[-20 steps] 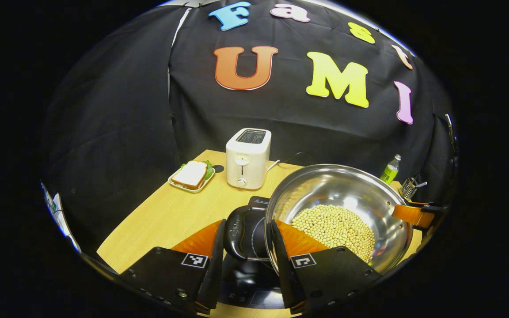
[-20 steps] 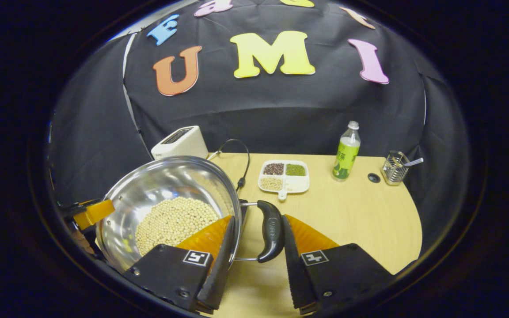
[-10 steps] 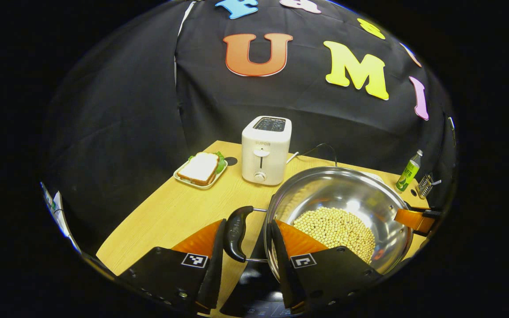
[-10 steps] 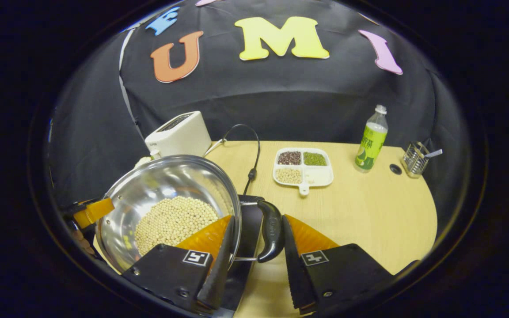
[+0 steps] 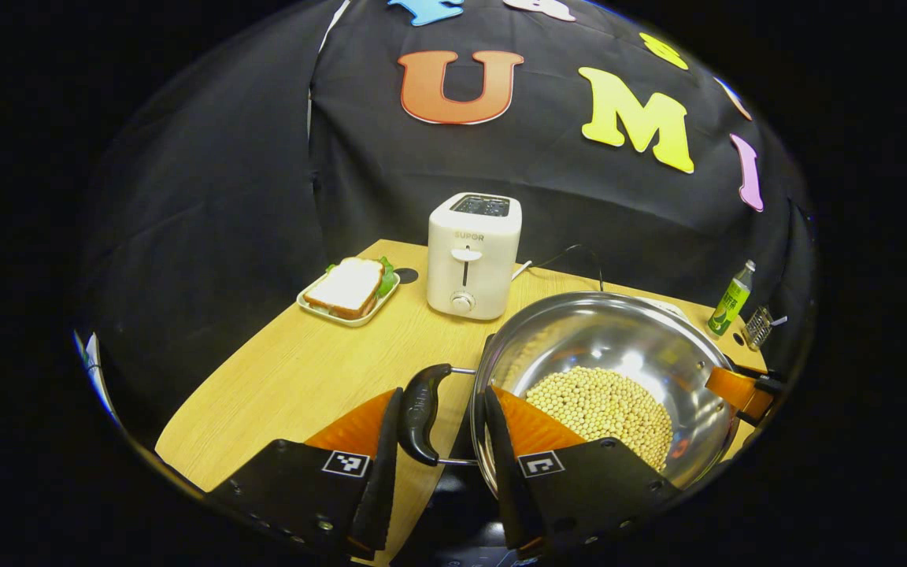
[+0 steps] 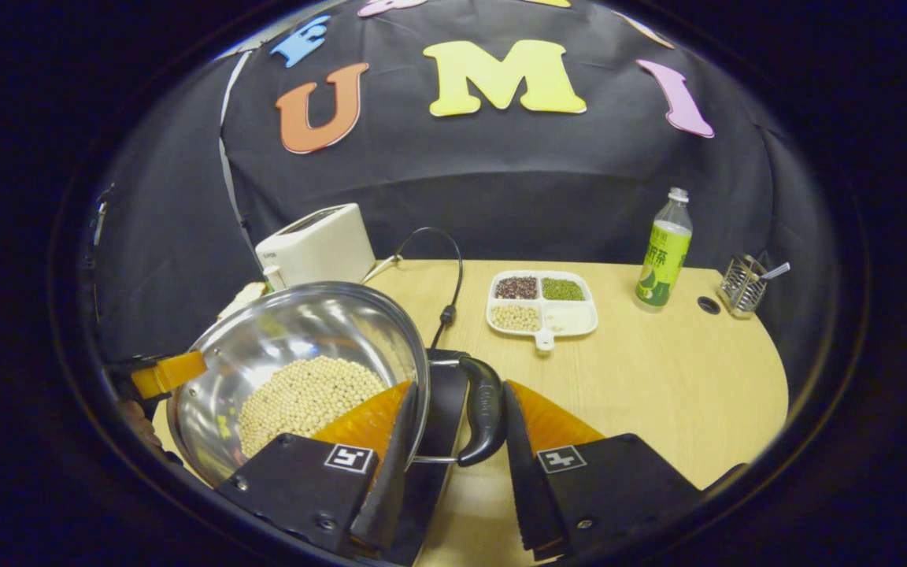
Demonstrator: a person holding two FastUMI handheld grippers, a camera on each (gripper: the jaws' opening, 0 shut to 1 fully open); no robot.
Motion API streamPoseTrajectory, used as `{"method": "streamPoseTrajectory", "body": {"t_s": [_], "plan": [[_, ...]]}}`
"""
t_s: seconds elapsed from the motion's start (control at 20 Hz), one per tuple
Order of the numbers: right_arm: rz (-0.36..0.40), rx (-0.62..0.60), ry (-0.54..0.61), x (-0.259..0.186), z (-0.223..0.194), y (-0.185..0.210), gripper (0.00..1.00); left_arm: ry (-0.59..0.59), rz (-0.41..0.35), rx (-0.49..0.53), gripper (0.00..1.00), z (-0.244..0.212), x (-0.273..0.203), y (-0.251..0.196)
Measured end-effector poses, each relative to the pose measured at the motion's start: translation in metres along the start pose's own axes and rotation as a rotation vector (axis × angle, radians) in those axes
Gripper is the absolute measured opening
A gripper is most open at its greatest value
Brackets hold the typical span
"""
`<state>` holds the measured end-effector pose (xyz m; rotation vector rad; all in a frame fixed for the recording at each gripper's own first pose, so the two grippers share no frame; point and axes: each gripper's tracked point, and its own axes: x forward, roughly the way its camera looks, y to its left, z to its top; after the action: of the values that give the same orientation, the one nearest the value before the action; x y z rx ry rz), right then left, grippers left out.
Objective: First push the handle of the pot to place it horizontally, then grasp the pot with both hands and set it on the induction cooktop.
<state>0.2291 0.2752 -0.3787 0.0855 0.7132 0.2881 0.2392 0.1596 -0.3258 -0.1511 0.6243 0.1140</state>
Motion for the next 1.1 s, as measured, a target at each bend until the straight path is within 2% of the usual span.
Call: {"method": "streamPoseTrajectory", "body": {"t_s": [0.25, 0.4, 0.45, 0.5, 0.65, 0.8, 0.85, 0.95, 1.0, 1.1], "plan": [[0.02, 0.031, -0.028, 0.001, 0.001, -0.001, 0.61, -0.005, 0.002, -0.007, 0.54, 0.0, 0.002, 0.0], [0.012, 0.035, -0.033, -0.001, 0.002, -0.001, 0.64, 0.026, -0.024, -0.053, 0.6, -0.005, 0.0, -0.002], [0.014, 0.041, -0.035, -0.003, 0.002, -0.002, 0.64, 0.049, -0.035, -0.089, 0.52, -0.01, 0.0, -0.003], [0.024, 0.049, -0.032, -0.005, 0.0, 0.0, 0.66, 0.048, -0.05, -0.122, 0.65, -0.01, -0.003, -0.005], [0.086, 0.131, -0.035, -0.014, -0.001, 0.0, 0.7, 0.011, -0.088, -0.193, 0.65, -0.005, -0.013, 0.0], [0.1, 0.169, -0.091, -0.037, 0.009, -0.007, 0.66, -0.039, -0.088, -0.228, 0.75, -0.001, -0.034, 0.012], [0.107, 0.161, -0.121, -0.048, 0.016, -0.007, 0.65, -0.057, -0.077, -0.216, 0.76, 0.0, -0.043, 0.016], [0.144, 0.136, -0.156, -0.069, 0.022, 0.001, 0.85, -0.09, -0.053, -0.184, 0.84, 0.001, -0.058, 0.022], [0.16, 0.117, -0.162, -0.079, 0.021, 0.005, 0.94, -0.109, -0.059, -0.174, 0.93, 0.002, -0.066, 0.021], [0.167, 0.082, -0.186, -0.101, 0.018, 0.008, 0.99, -0.141, -0.087, -0.159, 0.96, 0.003, -0.094, 0.011]]}}
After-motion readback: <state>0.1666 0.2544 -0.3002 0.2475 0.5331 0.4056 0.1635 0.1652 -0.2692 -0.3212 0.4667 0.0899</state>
